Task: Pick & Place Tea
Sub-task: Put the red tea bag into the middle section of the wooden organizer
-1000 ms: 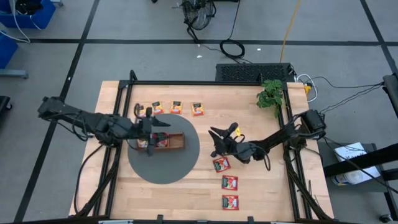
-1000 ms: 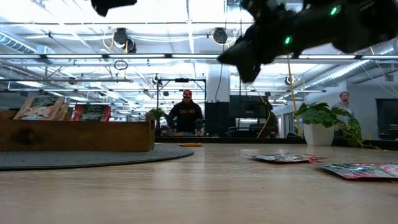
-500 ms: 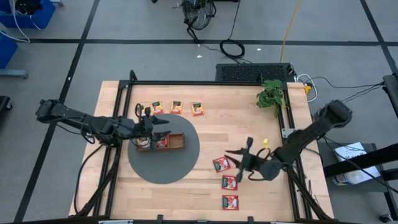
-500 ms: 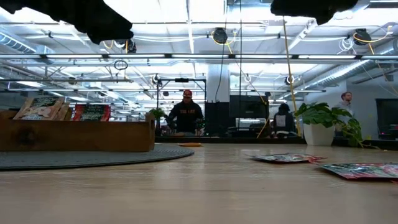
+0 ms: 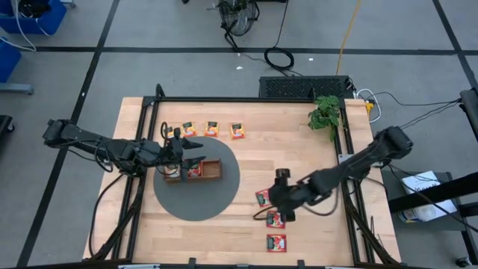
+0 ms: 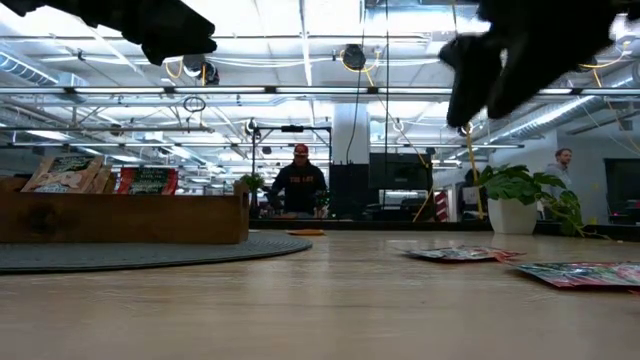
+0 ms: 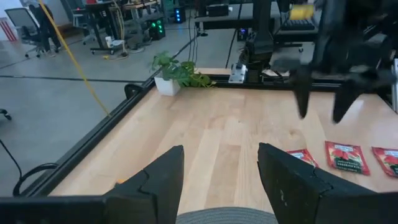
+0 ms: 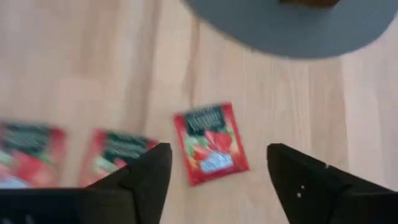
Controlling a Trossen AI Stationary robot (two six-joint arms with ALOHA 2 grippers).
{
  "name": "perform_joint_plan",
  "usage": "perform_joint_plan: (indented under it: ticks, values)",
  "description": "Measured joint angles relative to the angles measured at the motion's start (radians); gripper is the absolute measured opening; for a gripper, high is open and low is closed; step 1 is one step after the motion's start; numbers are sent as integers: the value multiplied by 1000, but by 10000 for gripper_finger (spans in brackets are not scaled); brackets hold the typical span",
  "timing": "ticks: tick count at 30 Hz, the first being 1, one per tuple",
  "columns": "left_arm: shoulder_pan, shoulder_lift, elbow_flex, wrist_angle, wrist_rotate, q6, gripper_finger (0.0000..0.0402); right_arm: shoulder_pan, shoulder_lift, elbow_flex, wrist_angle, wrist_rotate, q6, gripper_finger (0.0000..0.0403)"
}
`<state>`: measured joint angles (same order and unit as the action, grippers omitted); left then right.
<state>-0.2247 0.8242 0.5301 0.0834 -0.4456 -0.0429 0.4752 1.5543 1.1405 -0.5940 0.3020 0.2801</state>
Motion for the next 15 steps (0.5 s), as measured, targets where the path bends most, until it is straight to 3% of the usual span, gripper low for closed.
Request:
perform_joint_plan:
  ticks: [9,15]
  values:
    - [0,0,0,0,0,0,207,-129,206,-2,-1,-203,-68,255]
    - [0,0,0,0,0,0,207,-163,277,-2,41,-253,-164,260]
